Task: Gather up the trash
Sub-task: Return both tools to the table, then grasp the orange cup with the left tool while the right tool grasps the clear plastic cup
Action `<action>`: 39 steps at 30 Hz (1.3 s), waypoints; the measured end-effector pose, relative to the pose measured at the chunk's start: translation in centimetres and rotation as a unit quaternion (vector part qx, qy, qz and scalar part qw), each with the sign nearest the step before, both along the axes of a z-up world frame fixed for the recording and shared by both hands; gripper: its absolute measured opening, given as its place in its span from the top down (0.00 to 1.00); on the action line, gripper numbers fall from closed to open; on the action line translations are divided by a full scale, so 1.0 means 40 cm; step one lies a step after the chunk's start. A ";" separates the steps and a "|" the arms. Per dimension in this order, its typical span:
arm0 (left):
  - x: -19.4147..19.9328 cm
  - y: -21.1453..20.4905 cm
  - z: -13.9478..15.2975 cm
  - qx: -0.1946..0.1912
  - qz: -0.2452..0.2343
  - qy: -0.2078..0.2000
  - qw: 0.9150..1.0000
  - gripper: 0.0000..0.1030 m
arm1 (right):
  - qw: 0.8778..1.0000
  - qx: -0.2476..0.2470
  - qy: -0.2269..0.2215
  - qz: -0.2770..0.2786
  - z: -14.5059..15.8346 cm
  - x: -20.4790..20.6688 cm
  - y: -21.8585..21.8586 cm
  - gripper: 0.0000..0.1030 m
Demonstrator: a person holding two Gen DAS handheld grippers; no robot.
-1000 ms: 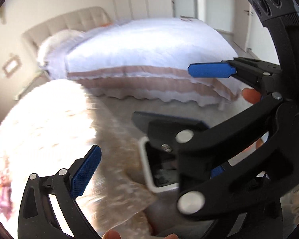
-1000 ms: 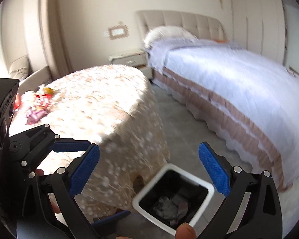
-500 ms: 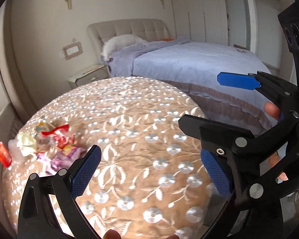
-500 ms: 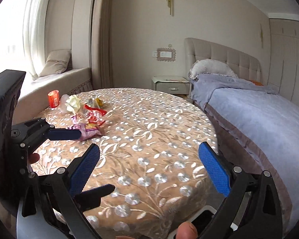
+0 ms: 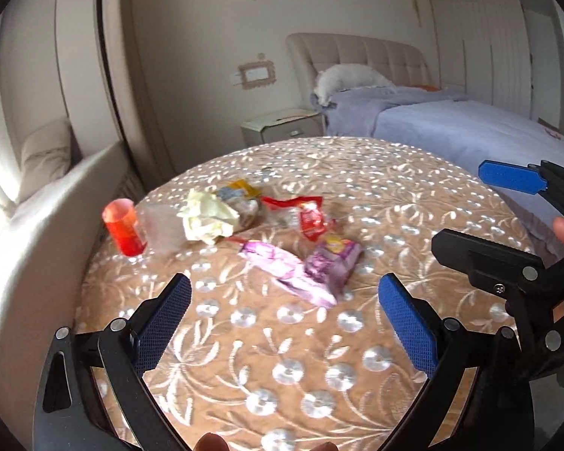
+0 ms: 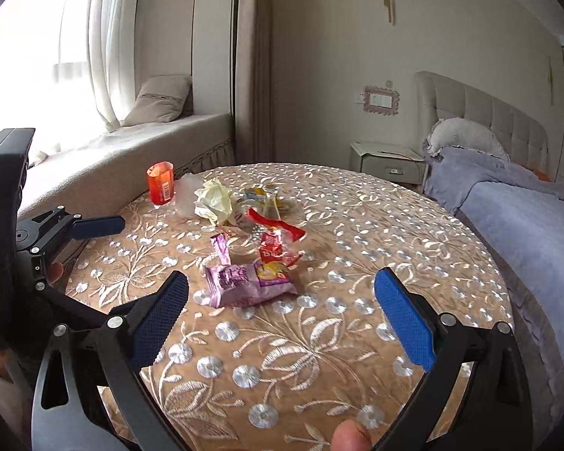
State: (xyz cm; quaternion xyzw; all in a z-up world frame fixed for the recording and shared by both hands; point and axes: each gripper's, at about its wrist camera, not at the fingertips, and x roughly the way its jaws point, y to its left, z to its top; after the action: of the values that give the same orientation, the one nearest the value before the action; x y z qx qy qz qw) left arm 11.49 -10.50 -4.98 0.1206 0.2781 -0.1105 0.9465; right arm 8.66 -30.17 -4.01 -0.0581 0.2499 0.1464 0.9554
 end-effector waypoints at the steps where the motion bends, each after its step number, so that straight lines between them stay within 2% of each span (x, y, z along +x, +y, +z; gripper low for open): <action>1: 0.009 0.022 0.002 0.001 0.011 0.000 1.000 0.05 | 1.000 0.000 0.002 0.004 -0.001 0.017 0.014 0.04; 8: 0.099 0.147 0.008 -0.024 0.066 0.018 0.997 0.05 | 1.000 0.003 0.006 0.018 0.009 0.107 0.096 0.04; 13: 0.177 0.218 0.014 -0.061 0.100 0.024 0.993 0.05 | 1.000 -0.001 0.005 0.018 0.018 0.179 0.126 0.04; 16: 0.227 0.246 0.009 -0.053 0.131 0.021 0.990 0.05 | 1.000 0.011 0.002 0.011 0.020 0.224 0.132 0.04; 22: 0.334 0.277 -0.022 -0.046 0.151 0.040 0.987 0.05 | 1.000 0.015 0.027 -0.001 0.004 0.324 0.132 0.04; 28: 0.407 0.319 -0.040 -0.037 0.196 0.045 0.979 0.06 | 0.999 0.017 0.034 0.004 -0.010 0.382 0.145 0.04; 30: 0.427 0.339 -0.049 -0.045 0.205 0.056 0.976 0.10 | 0.999 0.012 0.036 0.007 -0.017 0.402 0.153 0.04; 31: 0.436 0.352 -0.054 -0.051 0.209 0.061 0.975 0.19 | 0.999 0.010 0.037 0.009 -0.021 0.408 0.157 0.04; 33: 0.456 0.375 -0.066 -0.065 0.210 0.076 0.973 0.25 | 0.999 0.009 0.040 0.013 -0.027 0.422 0.163 0.04; 35: 0.472 0.389 -0.079 -0.072 0.206 0.088 0.972 0.42 | 0.999 0.009 0.044 0.014 -0.035 0.433 0.167 0.04; 37: 0.485 0.390 -0.093 -0.063 0.204 0.094 0.972 0.55 | 0.999 0.006 0.049 0.012 -0.044 0.446 0.169 0.04; 39: 0.487 0.386 -0.096 -0.054 0.203 0.085 0.974 0.55 | 0.998 0.006 0.057 0.012 -0.054 0.459 0.172 0.04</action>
State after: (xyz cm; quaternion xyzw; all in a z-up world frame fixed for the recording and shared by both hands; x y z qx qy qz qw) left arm 30.98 4.95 -8.81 0.0009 0.3698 0.0591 0.9272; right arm 27.02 -23.29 -6.17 -0.0473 0.3024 0.1622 0.9381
